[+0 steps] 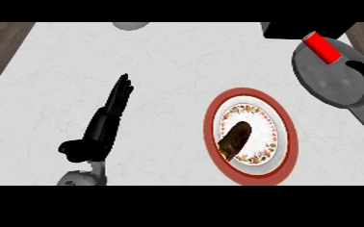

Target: Pick the can from the plate and place it in the pan

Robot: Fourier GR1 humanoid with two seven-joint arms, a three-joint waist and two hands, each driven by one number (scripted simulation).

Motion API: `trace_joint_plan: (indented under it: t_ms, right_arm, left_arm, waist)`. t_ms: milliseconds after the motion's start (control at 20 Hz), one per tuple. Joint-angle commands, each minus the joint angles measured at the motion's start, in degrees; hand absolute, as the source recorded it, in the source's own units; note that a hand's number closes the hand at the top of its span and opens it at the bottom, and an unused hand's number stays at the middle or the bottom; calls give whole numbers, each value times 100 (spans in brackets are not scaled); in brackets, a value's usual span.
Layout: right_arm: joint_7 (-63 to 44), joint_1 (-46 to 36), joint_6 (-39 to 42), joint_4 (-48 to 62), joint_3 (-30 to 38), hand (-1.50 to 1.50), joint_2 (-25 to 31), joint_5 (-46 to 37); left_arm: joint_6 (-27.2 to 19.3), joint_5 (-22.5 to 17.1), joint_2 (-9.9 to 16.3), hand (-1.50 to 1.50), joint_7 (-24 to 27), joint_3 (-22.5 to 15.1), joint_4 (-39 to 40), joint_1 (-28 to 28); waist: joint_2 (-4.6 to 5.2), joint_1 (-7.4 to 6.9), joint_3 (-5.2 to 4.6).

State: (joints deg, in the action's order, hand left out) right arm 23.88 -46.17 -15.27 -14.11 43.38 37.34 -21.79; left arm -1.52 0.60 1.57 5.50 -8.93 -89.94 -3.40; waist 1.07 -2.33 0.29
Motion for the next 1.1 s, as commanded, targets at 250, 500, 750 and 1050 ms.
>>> trace_joint_plan:
  t_ms: [250, 500, 750, 1050]
  right_arm:
    - [901, 911, 2383, 134, 338, -150, 518, 699]
    - [1407, 1406, 2570, -176, 114, -150, 130, 858]
    - [1657, 1662, 2243, -566, -172, -150, -219, 981]
    - [997, 2081, 2811, -1311, -442, -150, 73, 1344]
  left_arm:
    - [-10, 28, 12, 0, 187, 76, 138, 188]
    - [-197, 155, -109, 0, -318, -110, -423, 351]
    - [59, 3, -12, 0, 105, 112, -15, 300]
    - [169, -30, 29, 0, 39, 101, -315, 514]
  waist:
    - [-65, 174, -16]
    - [-107, 208, -25]
    - [-99, 209, -27]
    - [-123, 249, -34]
